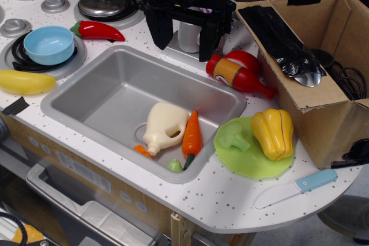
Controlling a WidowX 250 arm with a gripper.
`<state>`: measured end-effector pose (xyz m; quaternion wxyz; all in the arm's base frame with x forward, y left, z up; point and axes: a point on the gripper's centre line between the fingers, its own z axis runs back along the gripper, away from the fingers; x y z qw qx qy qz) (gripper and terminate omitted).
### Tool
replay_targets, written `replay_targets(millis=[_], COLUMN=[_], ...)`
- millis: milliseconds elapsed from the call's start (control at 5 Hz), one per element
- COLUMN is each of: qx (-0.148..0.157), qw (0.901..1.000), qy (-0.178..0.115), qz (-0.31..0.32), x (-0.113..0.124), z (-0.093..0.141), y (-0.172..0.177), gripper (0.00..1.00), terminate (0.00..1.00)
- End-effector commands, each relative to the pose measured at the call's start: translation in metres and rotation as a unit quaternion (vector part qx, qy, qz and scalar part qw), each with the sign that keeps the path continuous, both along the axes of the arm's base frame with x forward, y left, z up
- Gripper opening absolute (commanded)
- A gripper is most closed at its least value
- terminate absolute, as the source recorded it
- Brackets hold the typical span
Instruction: Pick up bowl and put in small4fbox
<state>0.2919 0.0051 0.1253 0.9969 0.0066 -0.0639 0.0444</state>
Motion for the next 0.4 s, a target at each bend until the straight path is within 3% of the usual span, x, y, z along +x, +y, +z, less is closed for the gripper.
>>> replay_targets(millis=[0, 200], qx=[0.000, 0.058], qw=[1.0000, 0.9976], qy=[0.000, 0.004], qz=[0.000, -0.039], x=[0.000, 0.002], z=[0.000, 0.008], y=[0.000, 0.036], gripper=[1.00, 1.00], terminate=[0.00, 0.00])
